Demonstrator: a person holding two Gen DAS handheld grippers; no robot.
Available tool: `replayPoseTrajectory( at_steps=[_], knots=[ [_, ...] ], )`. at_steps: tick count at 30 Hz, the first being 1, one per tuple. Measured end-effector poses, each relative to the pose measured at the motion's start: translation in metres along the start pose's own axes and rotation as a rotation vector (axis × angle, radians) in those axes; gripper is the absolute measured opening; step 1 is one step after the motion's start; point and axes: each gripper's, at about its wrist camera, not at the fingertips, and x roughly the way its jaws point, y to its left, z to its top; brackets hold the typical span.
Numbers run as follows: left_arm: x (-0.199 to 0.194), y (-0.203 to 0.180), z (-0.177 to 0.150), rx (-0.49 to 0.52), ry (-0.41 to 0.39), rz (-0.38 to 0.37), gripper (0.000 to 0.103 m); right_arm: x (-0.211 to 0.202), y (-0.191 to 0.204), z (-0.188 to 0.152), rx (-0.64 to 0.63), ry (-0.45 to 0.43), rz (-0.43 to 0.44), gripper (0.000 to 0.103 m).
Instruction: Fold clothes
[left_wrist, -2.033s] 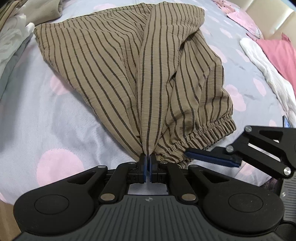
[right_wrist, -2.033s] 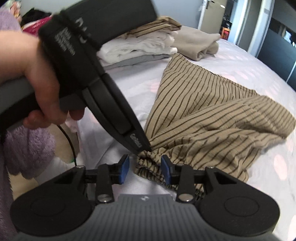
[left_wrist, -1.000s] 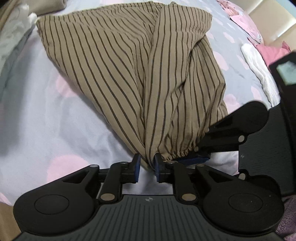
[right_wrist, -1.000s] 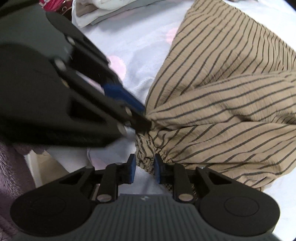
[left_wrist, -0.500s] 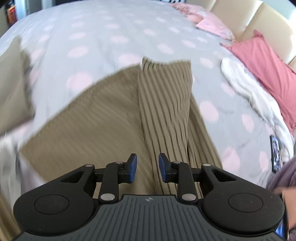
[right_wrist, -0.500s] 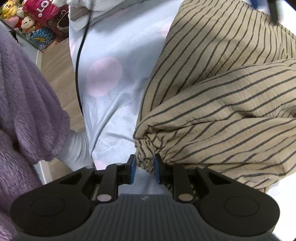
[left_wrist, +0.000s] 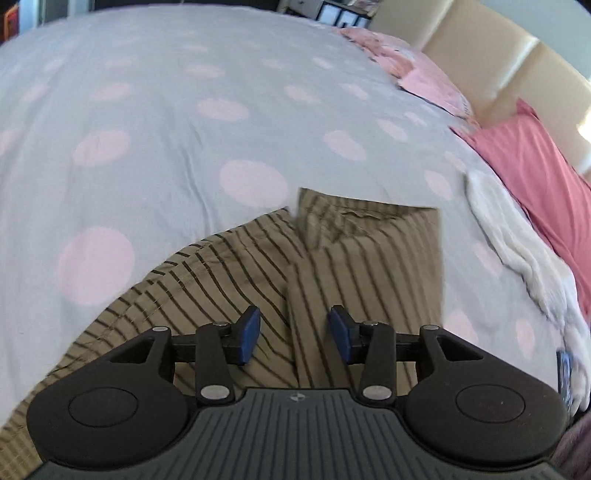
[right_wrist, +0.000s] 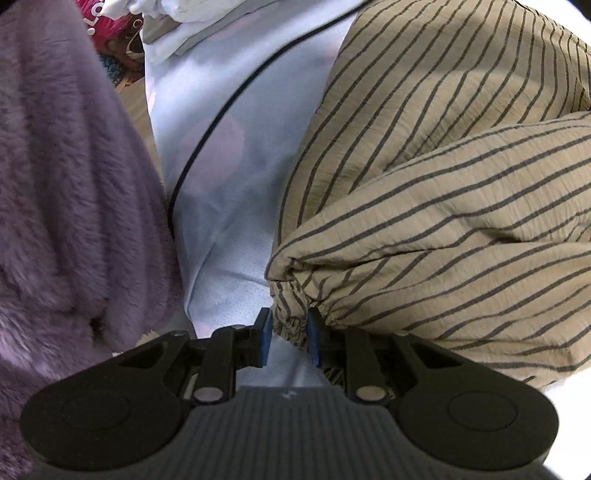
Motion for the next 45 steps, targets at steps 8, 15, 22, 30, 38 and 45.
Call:
replayPoseTrajectory(
  at_steps=[8, 15, 22, 30, 38, 45],
  knots=[
    [0.011, 0.006, 0.008, -0.022, 0.004, -0.033, 0.000, 0.004, 0.001, 0.003, 0.014, -0.014, 0.030, 0.023],
    [-0.002, 0.006, 0.007, -0.029, -0.014, 0.001, 0.000, 0.008, 0.016, 0.007, -0.012, -0.018, -0.004, 0.023],
    [0.003, 0.010, 0.004, -0.104, -0.042, 0.035, 0.042, 0.014, 0.028, 0.012, -0.013, -0.023, -0.024, 0.023],
    [0.027, 0.018, 0.005, -0.184, -0.003, -0.018, 0.039, 0.020, 0.035, 0.018, -0.004, -0.025, -0.005, 0.023],
    [0.023, 0.014, 0.004, -0.168, -0.007, -0.028, 0.000, 0.028, 0.044, 0.025, -0.002, -0.029, 0.009, 0.023],
    [0.008, 0.011, 0.005, -0.157, -0.043, -0.022, 0.000, 0.038, 0.063, 0.031, -0.020, -0.030, -0.017, 0.023]
  ],
)
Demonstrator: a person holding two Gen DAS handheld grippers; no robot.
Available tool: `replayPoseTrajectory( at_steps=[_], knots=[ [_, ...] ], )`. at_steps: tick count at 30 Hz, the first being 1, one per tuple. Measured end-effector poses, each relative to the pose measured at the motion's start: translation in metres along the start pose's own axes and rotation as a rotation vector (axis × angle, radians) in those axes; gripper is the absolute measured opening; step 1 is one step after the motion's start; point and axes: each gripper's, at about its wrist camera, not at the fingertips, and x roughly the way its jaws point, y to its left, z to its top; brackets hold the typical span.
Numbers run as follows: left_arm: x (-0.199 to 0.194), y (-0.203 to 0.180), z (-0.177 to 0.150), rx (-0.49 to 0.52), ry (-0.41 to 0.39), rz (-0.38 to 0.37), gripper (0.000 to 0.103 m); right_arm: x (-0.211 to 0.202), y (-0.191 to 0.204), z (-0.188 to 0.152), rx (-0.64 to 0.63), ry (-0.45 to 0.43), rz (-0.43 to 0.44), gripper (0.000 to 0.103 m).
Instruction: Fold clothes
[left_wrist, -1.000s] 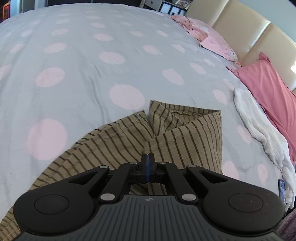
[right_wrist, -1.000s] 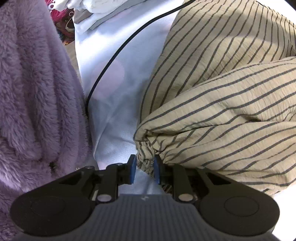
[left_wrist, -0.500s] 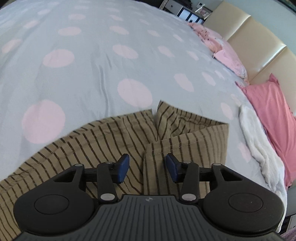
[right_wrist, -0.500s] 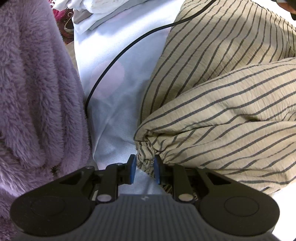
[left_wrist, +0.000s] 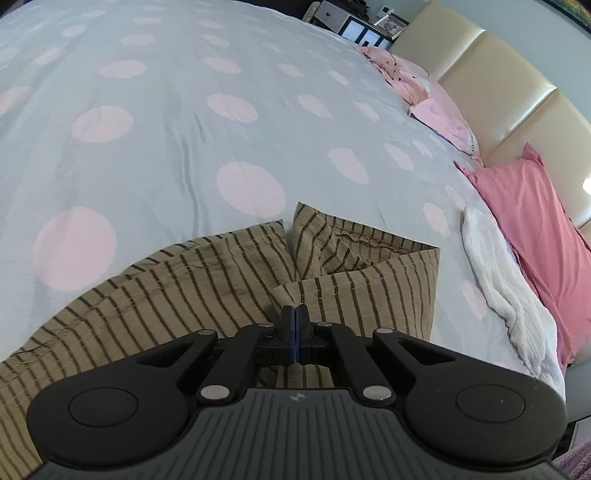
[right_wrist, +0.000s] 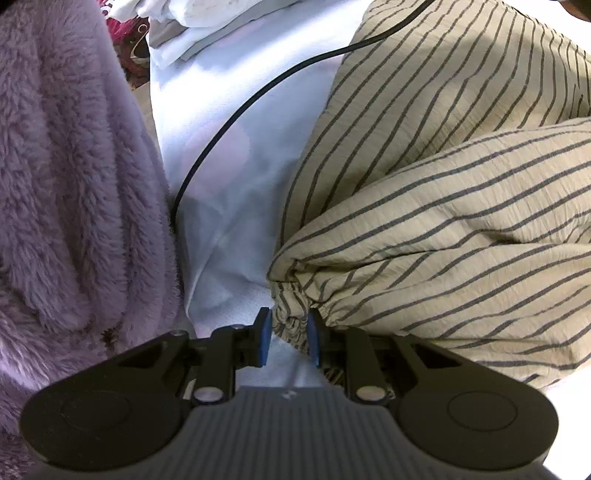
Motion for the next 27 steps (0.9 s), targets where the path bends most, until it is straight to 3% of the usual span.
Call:
replayPoseTrajectory(
  at_steps=[14, 21, 27],
  knots=[
    [-0.100, 0.012, -0.001, -0.017, -0.176, 0.156, 0.000, 0.022, 0.039, 0.013, -0.029, -0.001, -0.032, 0.023],
    [-0.140, 0.008, -0.014, 0.021, -0.207, 0.232, 0.000, 0.032, 0.064, 0.020, -0.048, -0.003, -0.065, 0.023],
    [-0.160, 0.030, -0.032, 0.015, -0.203, 0.342, 0.000, 0.038, 0.082, 0.027, -0.063, -0.005, -0.081, 0.024]
  ],
)
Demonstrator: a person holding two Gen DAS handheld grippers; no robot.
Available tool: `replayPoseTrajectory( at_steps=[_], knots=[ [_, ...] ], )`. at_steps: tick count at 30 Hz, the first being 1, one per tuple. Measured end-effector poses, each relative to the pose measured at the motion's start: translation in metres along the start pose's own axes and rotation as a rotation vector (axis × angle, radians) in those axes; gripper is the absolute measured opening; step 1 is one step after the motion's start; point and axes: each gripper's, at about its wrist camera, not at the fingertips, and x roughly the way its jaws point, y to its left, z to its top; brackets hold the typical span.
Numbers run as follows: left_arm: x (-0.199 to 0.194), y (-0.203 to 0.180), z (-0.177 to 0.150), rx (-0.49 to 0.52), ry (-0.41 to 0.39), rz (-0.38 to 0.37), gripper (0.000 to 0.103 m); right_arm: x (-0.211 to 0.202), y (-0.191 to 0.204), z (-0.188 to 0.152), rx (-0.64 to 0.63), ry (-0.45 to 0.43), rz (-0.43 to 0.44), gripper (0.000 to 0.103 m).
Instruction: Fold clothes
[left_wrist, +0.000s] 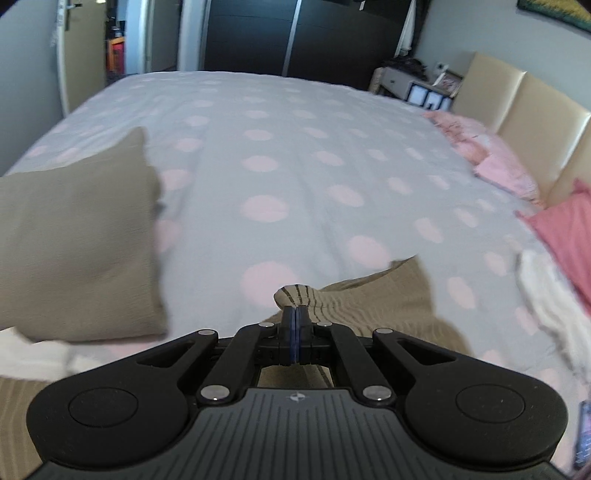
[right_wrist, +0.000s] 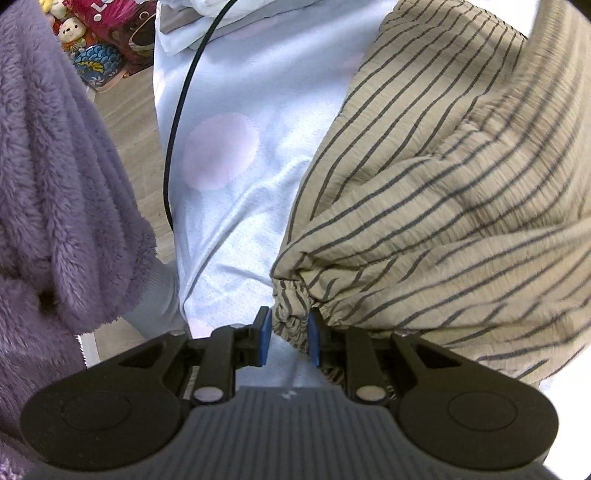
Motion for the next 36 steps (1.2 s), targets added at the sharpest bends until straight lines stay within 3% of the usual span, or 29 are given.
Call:
replayPoseTrajectory(
  at_steps=[6, 9, 11, 12, 17, 23, 25, 27, 29, 36],
  knots=[
    [-0.008, 0.031, -0.014, 0.008, 0.042, 0.112, 0.000, 0.007, -0.015, 0.024, -0.006, 0.001, 0.011, 0.024],
    [-0.010, 0.041, -0.020, 0.015, 0.068, 0.154, 0.000, 0.000, -0.037, -0.002, -0.017, 0.002, 0.016, 0.024],
    [-0.012, 0.047, -0.024, 0.027, 0.087, 0.191, 0.000, -0.019, -0.079, -0.050, -0.029, 0.004, 0.018, 0.024],
    [-0.012, 0.049, -0.026, 0.040, 0.097, 0.218, 0.000, -0.021, -0.083, -0.057, -0.034, 0.005, 0.020, 0.024],
    [-0.005, 0.050, -0.036, 0.090, 0.134, 0.304, 0.000, -0.007, -0.086, -0.045, -0.034, 0.008, 0.041, 0.024],
    [0.014, 0.040, -0.043, 0.154, 0.159, 0.371, 0.000, -0.029, -0.098, -0.062, -0.054, 0.006, 0.034, 0.024],
    [0.015, 0.038, -0.042, 0.138, 0.160, 0.374, 0.002, -0.033, -0.100, -0.065, -0.053, -0.001, 0.035, 0.024],
    [0.010, 0.034, -0.038, 0.122, 0.142, 0.352, 0.018, -0.036, -0.101, -0.067, -0.050, -0.009, 0.036, 0.024],
    [0.000, 0.029, -0.035, 0.110, 0.121, 0.325, 0.028, -0.036, -0.101, -0.068, -0.049, -0.013, 0.035, 0.024],
    [-0.021, 0.010, -0.052, 0.047, 0.174, 0.186, 0.028, -0.032, -0.098, -0.069, -0.047, -0.026, 0.026, 0.024]
  ],
)
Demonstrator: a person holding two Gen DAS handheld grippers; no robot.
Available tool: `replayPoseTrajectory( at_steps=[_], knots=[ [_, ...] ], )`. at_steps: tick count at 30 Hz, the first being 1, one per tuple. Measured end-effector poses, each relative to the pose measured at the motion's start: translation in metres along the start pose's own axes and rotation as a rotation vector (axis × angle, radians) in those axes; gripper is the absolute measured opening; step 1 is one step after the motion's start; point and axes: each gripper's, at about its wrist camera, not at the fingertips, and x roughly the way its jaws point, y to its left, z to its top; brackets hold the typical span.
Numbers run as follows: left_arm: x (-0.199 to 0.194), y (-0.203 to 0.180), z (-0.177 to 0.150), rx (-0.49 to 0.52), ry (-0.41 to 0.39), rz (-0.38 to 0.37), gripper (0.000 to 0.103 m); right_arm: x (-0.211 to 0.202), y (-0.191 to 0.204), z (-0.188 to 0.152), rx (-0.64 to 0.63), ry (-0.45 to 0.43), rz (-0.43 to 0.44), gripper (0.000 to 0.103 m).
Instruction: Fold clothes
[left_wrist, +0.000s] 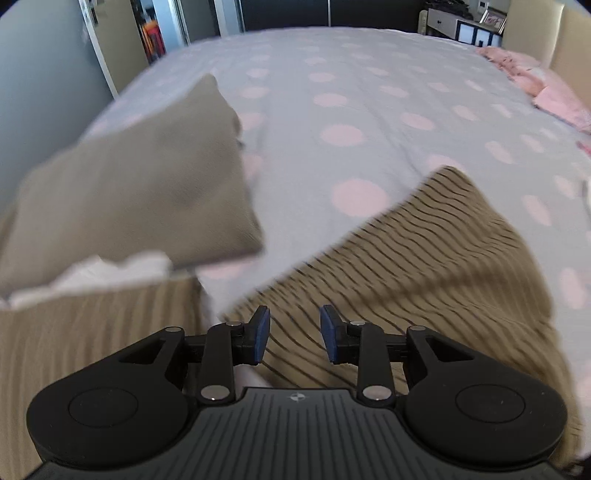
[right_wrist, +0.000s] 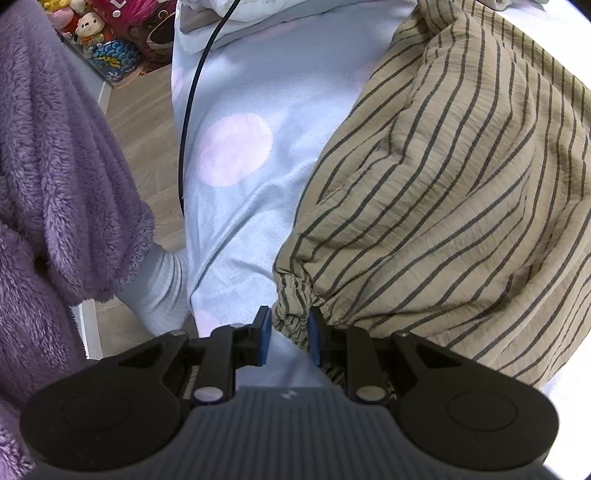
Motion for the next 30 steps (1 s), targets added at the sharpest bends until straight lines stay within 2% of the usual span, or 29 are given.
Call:
replayPoseTrajectory(
  at_steps=[5, 7, 8, 9, 14, 19, 20, 21, 23, 24, 26, 30],
  knots=[
    [-0.001, -0.017, -0.033, -0.033, 0.068, -0.104, 0.028, -0.001, 0.001, -0.004, -0.004, -0.018, -0.006, 0.024],
    [-0.001, -0.025, -0.047, -0.044, 0.095, -0.144, 0.035, 0.003, 0.003, -0.006, -0.002, -0.029, -0.004, 0.024],
    [-0.001, -0.029, -0.054, -0.049, 0.108, -0.164, 0.043, 0.004, 0.004, -0.007, 0.001, -0.035, -0.003, 0.024],
    [0.000, -0.032, -0.061, -0.055, 0.122, -0.184, 0.046, 0.005, 0.005, -0.007, 0.002, -0.040, -0.004, 0.024],
    [0.001, -0.052, -0.097, -0.082, 0.189, -0.285, 0.046, 0.004, 0.013, -0.016, -0.023, -0.052, -0.036, 0.025],
    [0.004, -0.058, -0.102, -0.112, 0.167, -0.309, 0.045, -0.002, 0.014, -0.024, -0.037, -0.062, -0.067, 0.026],
    [0.006, -0.060, -0.102, -0.120, 0.165, -0.312, 0.041, -0.004, 0.013, -0.026, -0.033, -0.065, -0.067, 0.026],
    [0.009, -0.062, -0.102, -0.123, 0.167, -0.315, 0.027, -0.005, 0.011, -0.027, -0.028, -0.069, -0.068, 0.026],
    [0.011, -0.066, -0.103, -0.120, 0.169, -0.313, 0.010, -0.007, 0.008, -0.030, -0.022, -0.074, -0.068, 0.026],
    [0.009, -0.067, -0.103, -0.113, 0.166, -0.301, 0.004, -0.008, 0.007, -0.030, -0.021, -0.075, -0.069, 0.026],
    [0.005, -0.069, -0.105, -0.102, 0.163, -0.276, 0.000, -0.009, 0.006, -0.032, -0.023, -0.075, -0.073, 0.026],
    [-0.005, -0.062, -0.111, -0.113, 0.175, -0.225, 0.000, -0.013, 0.005, -0.034, -0.038, -0.066, -0.081, 0.026]
  ],
)
